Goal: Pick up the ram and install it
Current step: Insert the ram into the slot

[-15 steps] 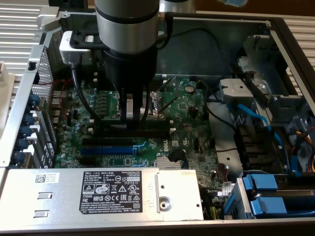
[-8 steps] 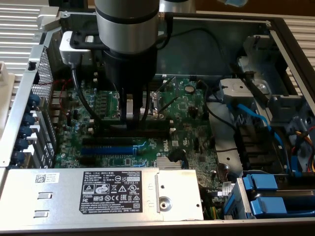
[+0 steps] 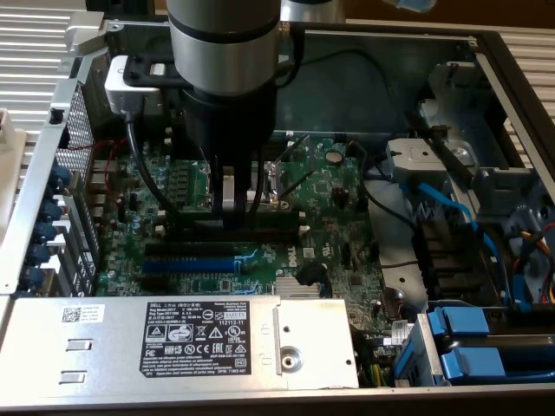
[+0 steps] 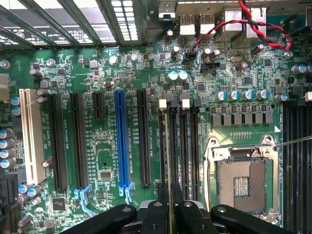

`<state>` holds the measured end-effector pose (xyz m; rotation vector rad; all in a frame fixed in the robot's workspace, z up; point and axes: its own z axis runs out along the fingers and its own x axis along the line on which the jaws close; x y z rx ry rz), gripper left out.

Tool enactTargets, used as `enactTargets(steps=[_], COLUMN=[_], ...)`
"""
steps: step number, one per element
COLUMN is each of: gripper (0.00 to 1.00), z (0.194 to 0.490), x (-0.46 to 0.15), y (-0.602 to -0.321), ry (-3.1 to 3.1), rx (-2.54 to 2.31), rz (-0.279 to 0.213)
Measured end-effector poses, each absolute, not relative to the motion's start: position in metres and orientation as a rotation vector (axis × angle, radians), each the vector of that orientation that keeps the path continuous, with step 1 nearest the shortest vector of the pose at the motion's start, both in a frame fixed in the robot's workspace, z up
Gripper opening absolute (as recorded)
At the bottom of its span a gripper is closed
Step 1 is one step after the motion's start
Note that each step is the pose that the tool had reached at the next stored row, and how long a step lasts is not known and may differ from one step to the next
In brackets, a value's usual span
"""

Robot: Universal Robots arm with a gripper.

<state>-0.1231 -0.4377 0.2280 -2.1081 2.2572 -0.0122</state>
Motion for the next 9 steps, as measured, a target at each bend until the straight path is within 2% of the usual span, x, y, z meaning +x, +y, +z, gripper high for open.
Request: enactTargets(steps=[9], gripper=[0.15], z=[0.2281], x=[-0.1237], y=[-0.4377], ry=[2.257], rx=[-2.108], rz=[-0.012])
